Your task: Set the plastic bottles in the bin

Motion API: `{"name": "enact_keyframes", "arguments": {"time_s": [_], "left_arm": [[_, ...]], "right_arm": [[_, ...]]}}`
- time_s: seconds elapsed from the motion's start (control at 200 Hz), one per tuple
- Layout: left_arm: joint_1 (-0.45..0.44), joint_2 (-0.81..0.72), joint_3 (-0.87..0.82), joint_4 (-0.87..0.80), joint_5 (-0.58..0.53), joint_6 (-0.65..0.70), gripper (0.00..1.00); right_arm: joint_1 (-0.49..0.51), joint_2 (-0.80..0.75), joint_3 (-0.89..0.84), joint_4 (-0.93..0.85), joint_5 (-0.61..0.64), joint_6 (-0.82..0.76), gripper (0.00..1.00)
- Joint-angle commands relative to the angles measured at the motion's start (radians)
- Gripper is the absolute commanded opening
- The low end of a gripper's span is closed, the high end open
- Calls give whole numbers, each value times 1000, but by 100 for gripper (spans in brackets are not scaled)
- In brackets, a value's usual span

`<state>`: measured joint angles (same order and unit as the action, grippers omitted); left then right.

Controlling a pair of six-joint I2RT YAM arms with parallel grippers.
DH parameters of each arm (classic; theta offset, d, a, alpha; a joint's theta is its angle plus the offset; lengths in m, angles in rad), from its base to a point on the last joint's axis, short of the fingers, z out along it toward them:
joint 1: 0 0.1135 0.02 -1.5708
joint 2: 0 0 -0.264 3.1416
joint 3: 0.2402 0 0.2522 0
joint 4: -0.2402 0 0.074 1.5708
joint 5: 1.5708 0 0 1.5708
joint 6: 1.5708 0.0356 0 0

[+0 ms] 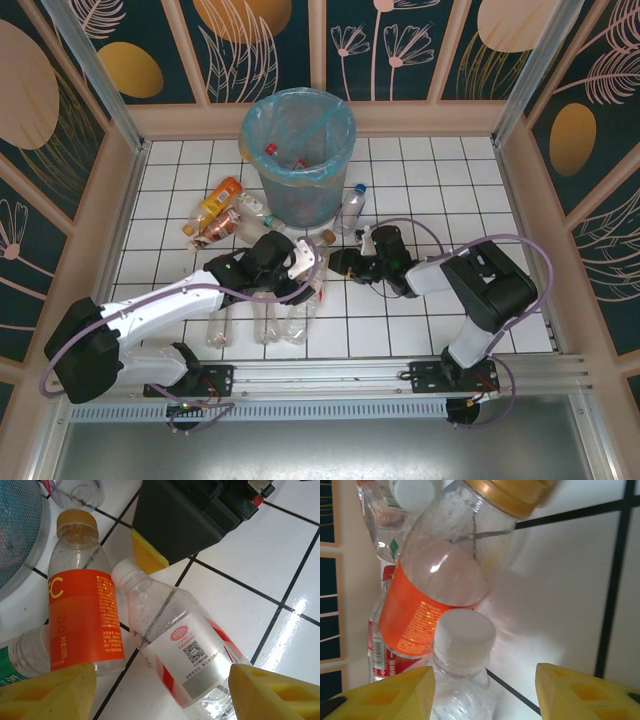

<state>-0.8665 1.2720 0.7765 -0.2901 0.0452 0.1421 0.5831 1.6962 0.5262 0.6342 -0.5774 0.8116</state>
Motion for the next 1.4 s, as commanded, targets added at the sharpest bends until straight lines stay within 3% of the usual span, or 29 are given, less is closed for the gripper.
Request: {"name": "enact_keyframes", "arguments": {"time_s": [0.0,0.495,1.396], "left_arm": [[-8,25,-5,16,-16,21,71],[-9,83,-2,25,-22,19,71],[-9,50,-2,46,-50,27,72]], "right_arm": [[0,55,26,72,-39,38,57],[2,145,76,79,-118,47,56],[-1,188,97,71,-141,44,50]]}}
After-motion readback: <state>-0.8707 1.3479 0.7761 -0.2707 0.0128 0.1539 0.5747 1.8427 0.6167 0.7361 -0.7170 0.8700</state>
